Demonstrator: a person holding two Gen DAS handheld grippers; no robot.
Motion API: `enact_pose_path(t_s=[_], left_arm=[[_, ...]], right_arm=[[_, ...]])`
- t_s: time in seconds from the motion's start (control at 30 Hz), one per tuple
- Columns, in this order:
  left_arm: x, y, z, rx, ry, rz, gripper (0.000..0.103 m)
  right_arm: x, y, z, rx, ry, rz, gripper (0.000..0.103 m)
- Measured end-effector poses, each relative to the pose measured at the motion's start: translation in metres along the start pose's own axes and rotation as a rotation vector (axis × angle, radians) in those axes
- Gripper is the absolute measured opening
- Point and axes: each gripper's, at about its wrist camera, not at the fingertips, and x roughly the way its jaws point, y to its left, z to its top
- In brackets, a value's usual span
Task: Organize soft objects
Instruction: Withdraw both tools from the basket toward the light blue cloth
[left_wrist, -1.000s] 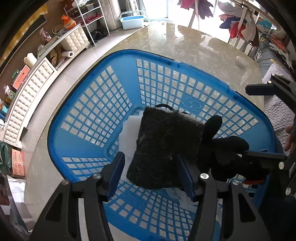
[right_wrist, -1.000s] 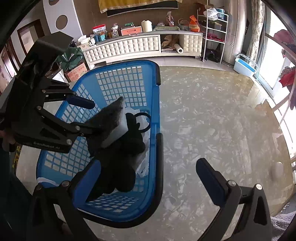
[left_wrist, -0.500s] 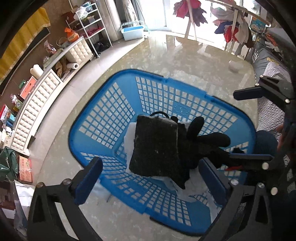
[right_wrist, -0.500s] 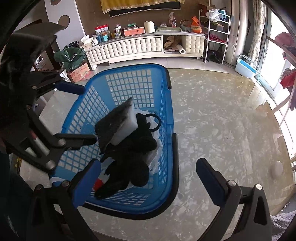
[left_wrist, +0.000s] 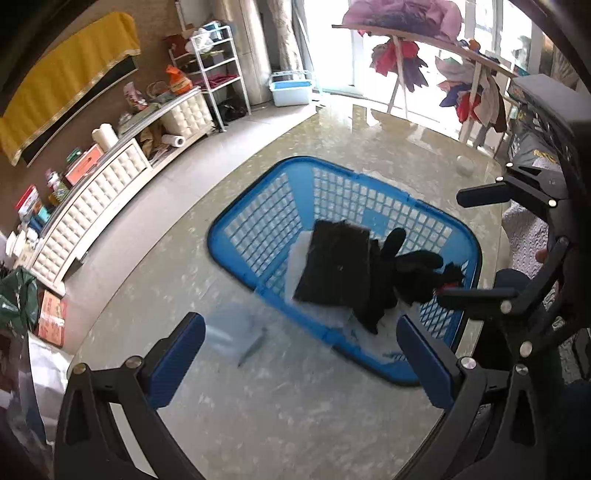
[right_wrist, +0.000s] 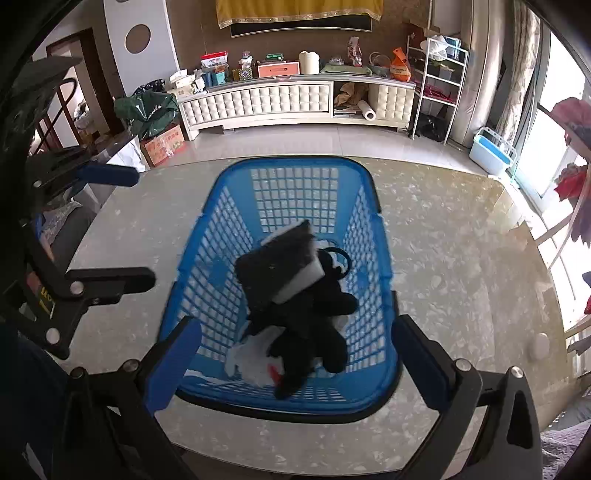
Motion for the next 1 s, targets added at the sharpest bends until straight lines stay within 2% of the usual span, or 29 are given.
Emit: enact_pose_path(t_s=[0.4,0.7,1.0], left_arm=[[-0.031,0.061,-0.062,-0.191,-0.053,0.016,0.103],[-0.026,0.103,-0.104,-0.315,-0.066,0.039,0.103],[-0.016,0.133,-0.139,-0.362,-0.022,0.102,0.103]], right_arm=[[0.005,0.067,0.027,-0.090,-0.021,-0.007,0.103],[0.040,0.111,0.048,-0.175,0.014,-0.004,0.103],[0.082,0.147,0.071,-0.241,0.046,0.013,0.103]])
